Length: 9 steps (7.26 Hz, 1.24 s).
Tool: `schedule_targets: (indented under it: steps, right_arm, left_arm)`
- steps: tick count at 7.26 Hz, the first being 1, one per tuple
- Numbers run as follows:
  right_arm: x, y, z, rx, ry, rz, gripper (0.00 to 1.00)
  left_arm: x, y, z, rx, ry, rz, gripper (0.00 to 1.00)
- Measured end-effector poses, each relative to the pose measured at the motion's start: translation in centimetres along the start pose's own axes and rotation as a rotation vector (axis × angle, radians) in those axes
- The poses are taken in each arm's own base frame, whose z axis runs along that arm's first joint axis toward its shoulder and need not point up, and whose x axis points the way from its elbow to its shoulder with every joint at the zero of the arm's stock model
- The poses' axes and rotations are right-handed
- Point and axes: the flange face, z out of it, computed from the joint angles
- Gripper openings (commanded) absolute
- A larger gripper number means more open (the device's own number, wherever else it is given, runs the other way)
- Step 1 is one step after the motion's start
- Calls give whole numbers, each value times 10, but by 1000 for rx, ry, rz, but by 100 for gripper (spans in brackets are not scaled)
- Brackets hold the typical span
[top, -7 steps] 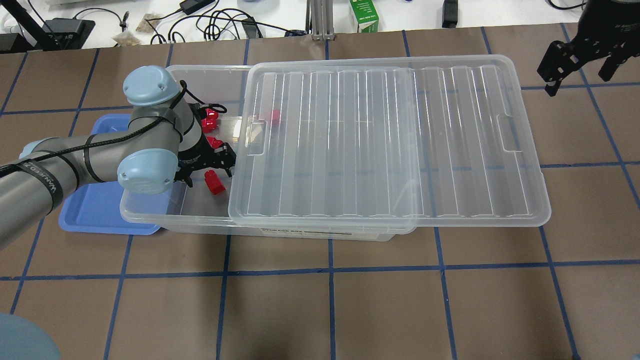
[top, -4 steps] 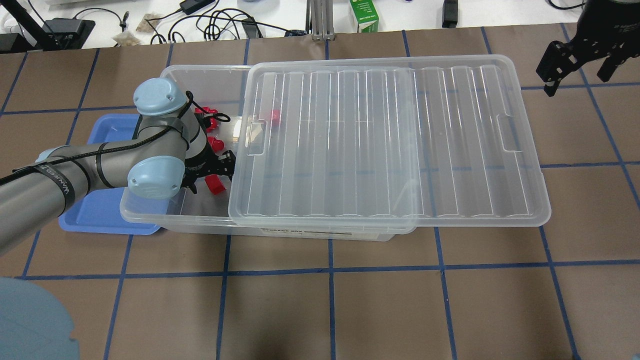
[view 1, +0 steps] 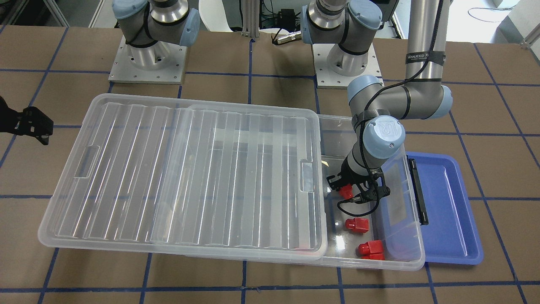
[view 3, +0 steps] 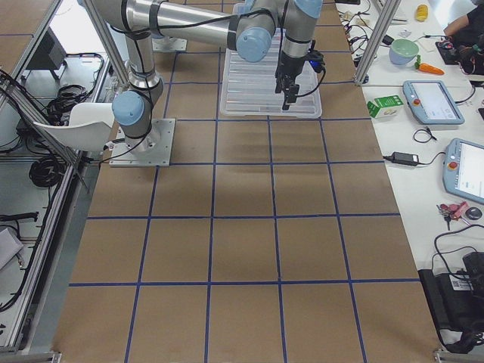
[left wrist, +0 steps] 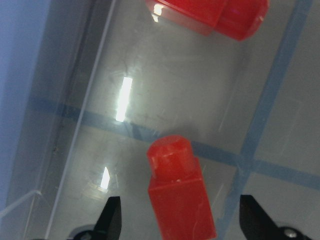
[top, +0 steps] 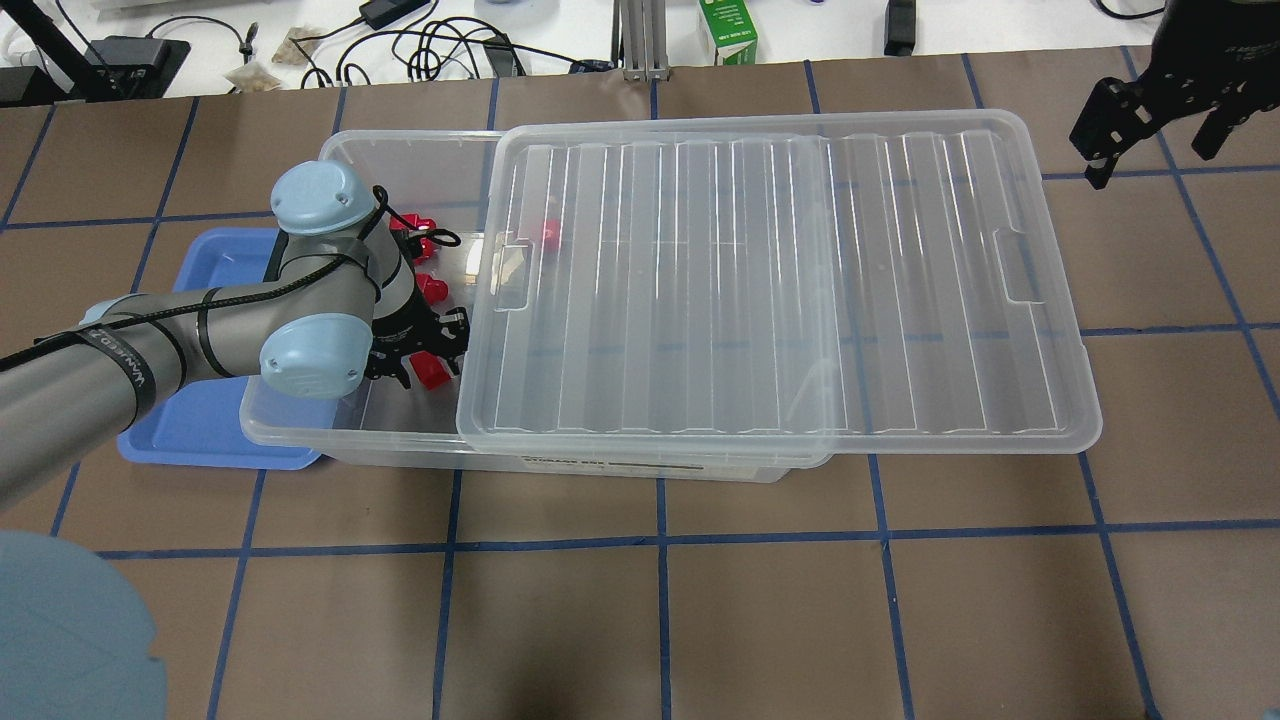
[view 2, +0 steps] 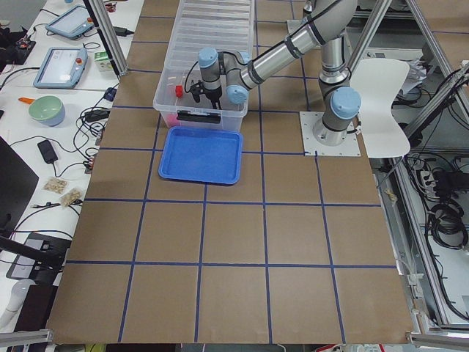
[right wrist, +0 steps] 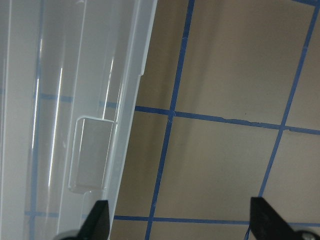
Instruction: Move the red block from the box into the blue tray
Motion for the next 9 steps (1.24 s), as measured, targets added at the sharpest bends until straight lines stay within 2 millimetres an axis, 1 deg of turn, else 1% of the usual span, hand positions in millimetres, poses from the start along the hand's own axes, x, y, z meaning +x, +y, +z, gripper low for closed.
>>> schedule_targets:
  steps: [1,2,3,4,7,8,9]
  right_arm:
    - [-1,0,-1,1,2,2,100]
    - [-1,0,1,-6,3,5,100]
    - [-1,1,3,-11,4,8,100]
    - [-1,1,1,-7,2,13,100]
    - [-3,1,-1,2,-4,21,100]
    - [-4,1,0,1,-5,22,100]
    - [-5,2,1,-4,-8,20,100]
  left_arm:
    - [1,-1,-6,10,2,3,0]
    - [2,-2,-22,29,5,7,0]
    - [4,-3,-45,37,6,11,0]
    - [4,-4,-73,32,3,13,0]
    - [-1,-7,-170,-2,-27,41,0]
    - [-10,-9,-194,-6,-68,86,0]
    - [-27,-15,-208,-7,-108,130,0]
